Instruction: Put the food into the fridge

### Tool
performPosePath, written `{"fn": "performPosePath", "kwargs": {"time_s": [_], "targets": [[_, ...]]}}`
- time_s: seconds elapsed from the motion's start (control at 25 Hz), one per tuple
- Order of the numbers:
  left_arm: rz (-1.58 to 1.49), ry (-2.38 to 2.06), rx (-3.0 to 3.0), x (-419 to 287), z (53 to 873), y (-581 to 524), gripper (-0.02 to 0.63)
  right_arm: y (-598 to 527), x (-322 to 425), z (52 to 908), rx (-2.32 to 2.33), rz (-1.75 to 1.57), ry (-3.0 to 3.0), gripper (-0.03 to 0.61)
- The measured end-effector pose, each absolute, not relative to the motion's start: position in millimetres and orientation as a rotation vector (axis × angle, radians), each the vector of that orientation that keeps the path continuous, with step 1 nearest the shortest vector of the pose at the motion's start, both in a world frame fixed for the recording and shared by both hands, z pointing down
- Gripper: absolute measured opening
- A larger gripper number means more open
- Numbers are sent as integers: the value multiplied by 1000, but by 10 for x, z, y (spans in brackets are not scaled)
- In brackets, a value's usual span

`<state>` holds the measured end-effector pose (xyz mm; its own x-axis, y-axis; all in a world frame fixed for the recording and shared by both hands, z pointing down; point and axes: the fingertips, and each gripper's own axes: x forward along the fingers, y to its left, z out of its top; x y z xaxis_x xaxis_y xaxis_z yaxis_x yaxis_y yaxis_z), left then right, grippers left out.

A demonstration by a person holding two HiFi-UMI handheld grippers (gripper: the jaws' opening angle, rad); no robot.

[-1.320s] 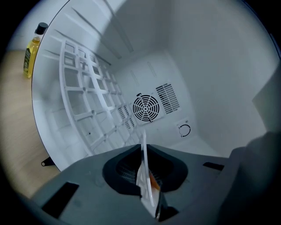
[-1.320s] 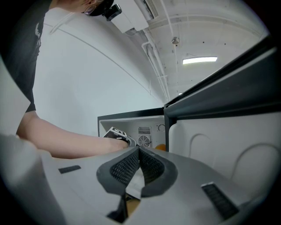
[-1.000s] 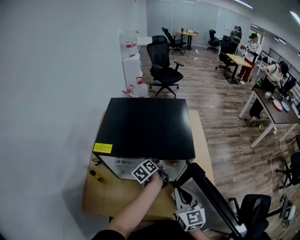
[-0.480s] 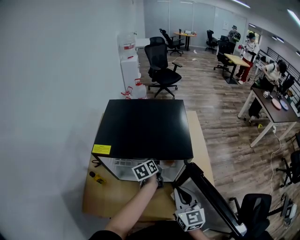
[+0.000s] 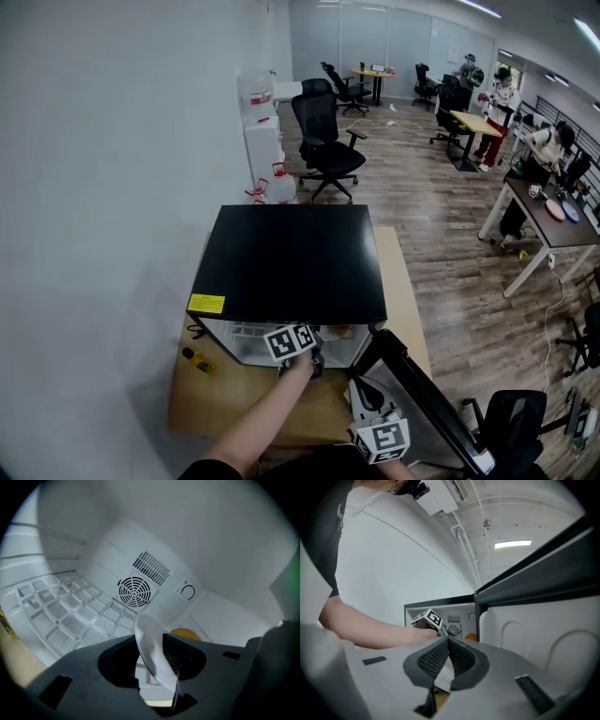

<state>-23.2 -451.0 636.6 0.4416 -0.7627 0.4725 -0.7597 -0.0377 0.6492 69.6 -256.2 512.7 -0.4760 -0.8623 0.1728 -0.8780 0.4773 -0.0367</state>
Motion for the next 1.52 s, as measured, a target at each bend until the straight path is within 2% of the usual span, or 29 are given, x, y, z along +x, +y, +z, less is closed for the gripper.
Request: {"fn": "performPosePath", "kwargs": {"time_s": [0.64,1.12,1.36,1.52], "targets": [[332,-1598,2115,-276,6300,-4505,196,-2471,794,5089,1557,197,-2567,60],[368,-1695,2021,-366,6312,-4555,211,-2530,762,5147,1550,212,-2594,60],[426,-1708,1975,-373,6481,-4608,270,-2558,714,5123,1546,226,-2588,60],[479,-1740,2011,-389,6429,-4584,285,-2551,701,5151,1529,212,-2604,60]]}}
